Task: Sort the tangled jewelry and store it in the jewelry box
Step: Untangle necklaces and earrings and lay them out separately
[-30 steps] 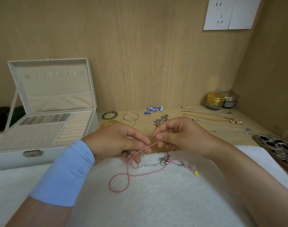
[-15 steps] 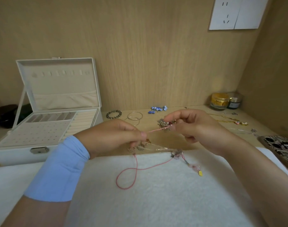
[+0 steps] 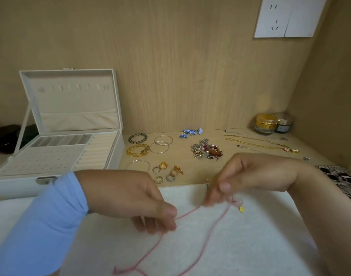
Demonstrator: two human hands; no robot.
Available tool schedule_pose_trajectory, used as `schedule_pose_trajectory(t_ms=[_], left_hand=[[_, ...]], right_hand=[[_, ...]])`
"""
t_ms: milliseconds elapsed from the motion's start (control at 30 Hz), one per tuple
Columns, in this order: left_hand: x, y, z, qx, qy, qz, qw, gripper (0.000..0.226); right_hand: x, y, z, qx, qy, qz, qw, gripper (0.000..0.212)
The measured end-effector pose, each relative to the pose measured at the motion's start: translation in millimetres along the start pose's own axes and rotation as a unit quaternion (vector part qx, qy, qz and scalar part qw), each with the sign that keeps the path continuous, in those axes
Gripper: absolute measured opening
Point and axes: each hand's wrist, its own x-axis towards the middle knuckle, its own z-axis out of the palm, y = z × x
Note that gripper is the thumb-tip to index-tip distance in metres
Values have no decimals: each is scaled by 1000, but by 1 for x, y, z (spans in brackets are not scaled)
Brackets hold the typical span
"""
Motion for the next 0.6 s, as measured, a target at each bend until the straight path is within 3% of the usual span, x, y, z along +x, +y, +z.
schedule_pose_trajectory(t_ms=[133, 233, 300, 367, 433, 600], left_hand=[[37, 15, 5, 108, 196, 13, 975, 26], [69, 25, 24, 163, 259, -11, 952, 27], [83, 25, 35, 195, 271, -25, 942, 31], [87, 22, 36, 193, 278, -11, 941, 18], [86, 21, 34, 185, 262, 2, 947, 7], [69, 16, 25, 224, 196, -20, 955, 9]], right_hand=[[6, -1, -4, 91, 194, -50, 976, 10], [13, 5, -2, -95, 275, 48, 955, 8], [16, 9, 1, -202, 254, 139, 936, 12], [19, 12, 4, -224, 225, 185, 930, 23], [21, 12, 4, -222, 228, 176, 932, 21], [21, 10, 3, -151, 256, 155, 942, 19]])
